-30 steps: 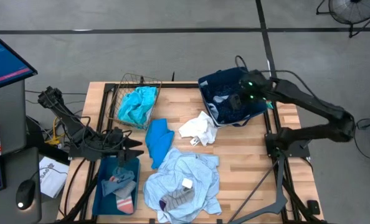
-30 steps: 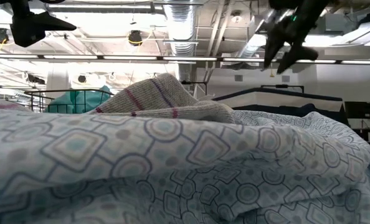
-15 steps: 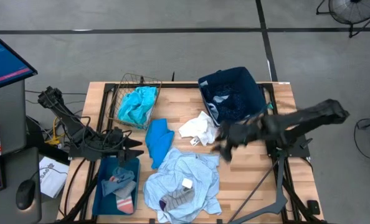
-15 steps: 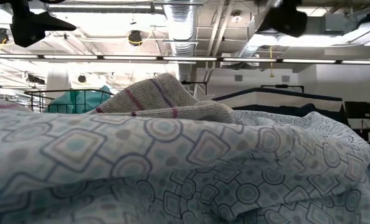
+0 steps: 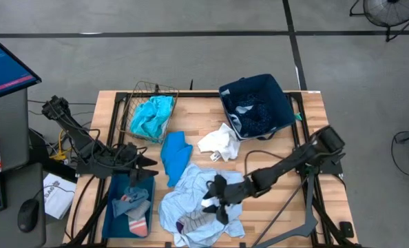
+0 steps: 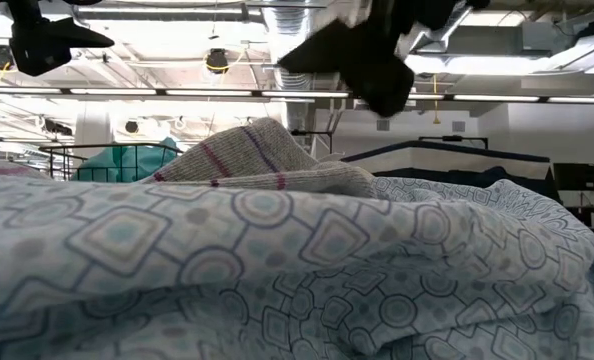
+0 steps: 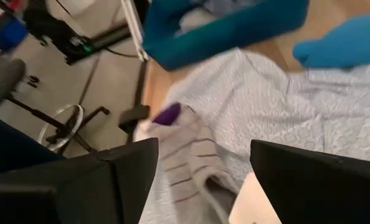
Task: Pick & Place Cloths
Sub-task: Put the gray sock into the blue bin
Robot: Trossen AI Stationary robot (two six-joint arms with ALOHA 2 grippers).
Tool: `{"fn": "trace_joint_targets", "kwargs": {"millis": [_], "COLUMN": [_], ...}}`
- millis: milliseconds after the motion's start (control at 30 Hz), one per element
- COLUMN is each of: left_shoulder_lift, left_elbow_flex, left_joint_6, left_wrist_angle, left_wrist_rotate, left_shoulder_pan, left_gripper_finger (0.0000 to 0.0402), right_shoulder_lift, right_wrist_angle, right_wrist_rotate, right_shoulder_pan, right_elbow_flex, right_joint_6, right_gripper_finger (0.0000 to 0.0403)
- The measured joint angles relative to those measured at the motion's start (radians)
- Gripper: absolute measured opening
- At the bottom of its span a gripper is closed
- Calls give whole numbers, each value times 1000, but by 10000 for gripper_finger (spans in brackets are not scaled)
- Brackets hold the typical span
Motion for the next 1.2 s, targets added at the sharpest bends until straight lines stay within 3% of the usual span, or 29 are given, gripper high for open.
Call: {"fn": "trace_joint_targets", "kwargs": {"millis": [333, 667, 800, 1000, 1200], "left_shoulder_lift": [0, 0, 0, 0, 0], "left_elbow_flex": [0, 0, 0, 0, 0], "left_joint_6": [0, 0, 0, 0, 0], "left_wrist_angle": [0, 0, -1, 0, 0], "left_wrist_rotate": [33, 51, 51, 47, 44], "left_shoulder_pan": [0, 0, 0, 0, 0], "left_gripper_finger": [301, 301, 301, 301, 301], "right_shoulder_lift": [182, 242, 242, 230, 138], "right_wrist_angle": [-25, -184, -219, -219, -216], "right_wrist_rotate": [-6, -7, -2, -17, -6], "right_shoulder_pan": [13, 33, 32, 24, 4], "right_elbow_flex": [139, 151, 151, 150, 164], "right_joint_6": [-94, 3, 33, 27, 19], "right_gripper_finger": [249, 242, 188, 20, 9]}}
